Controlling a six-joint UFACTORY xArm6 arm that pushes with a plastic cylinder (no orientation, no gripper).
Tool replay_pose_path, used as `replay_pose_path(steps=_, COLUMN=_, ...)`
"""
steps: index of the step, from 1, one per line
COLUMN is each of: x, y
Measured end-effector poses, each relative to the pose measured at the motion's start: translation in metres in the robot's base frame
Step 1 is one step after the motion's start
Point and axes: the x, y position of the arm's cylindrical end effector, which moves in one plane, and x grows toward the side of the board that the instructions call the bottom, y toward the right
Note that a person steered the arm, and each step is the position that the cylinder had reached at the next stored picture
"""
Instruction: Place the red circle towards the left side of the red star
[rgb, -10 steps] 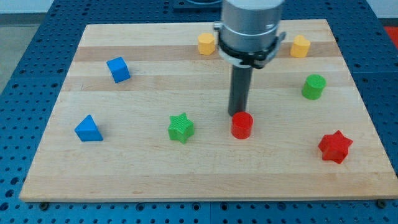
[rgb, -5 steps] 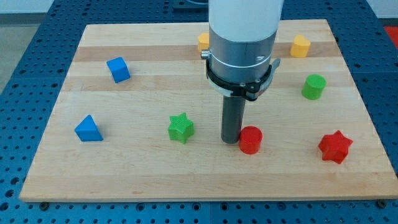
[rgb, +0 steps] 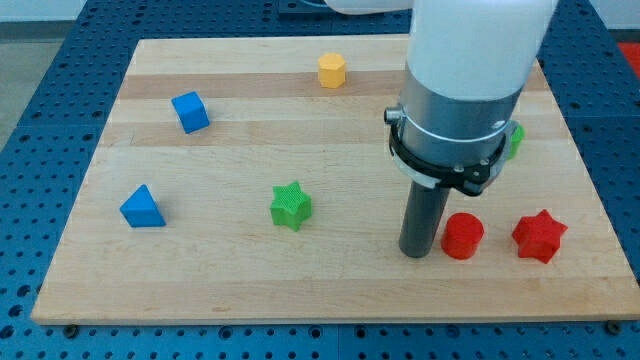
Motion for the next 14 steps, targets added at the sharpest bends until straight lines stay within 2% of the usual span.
replay_pose_path(steps=1, x=0.018, y=0.004)
replay_pose_path(steps=4, x=0.006, y=0.009)
replay_pose_path(steps=6, x=0.006, y=0.04)
replay_pose_path(steps=8, x=0.004, y=0.044)
replay_pose_path(steps=11, x=-0.027, y=0.043)
replay_pose_path(steps=14, x=-0.027, y=0.051)
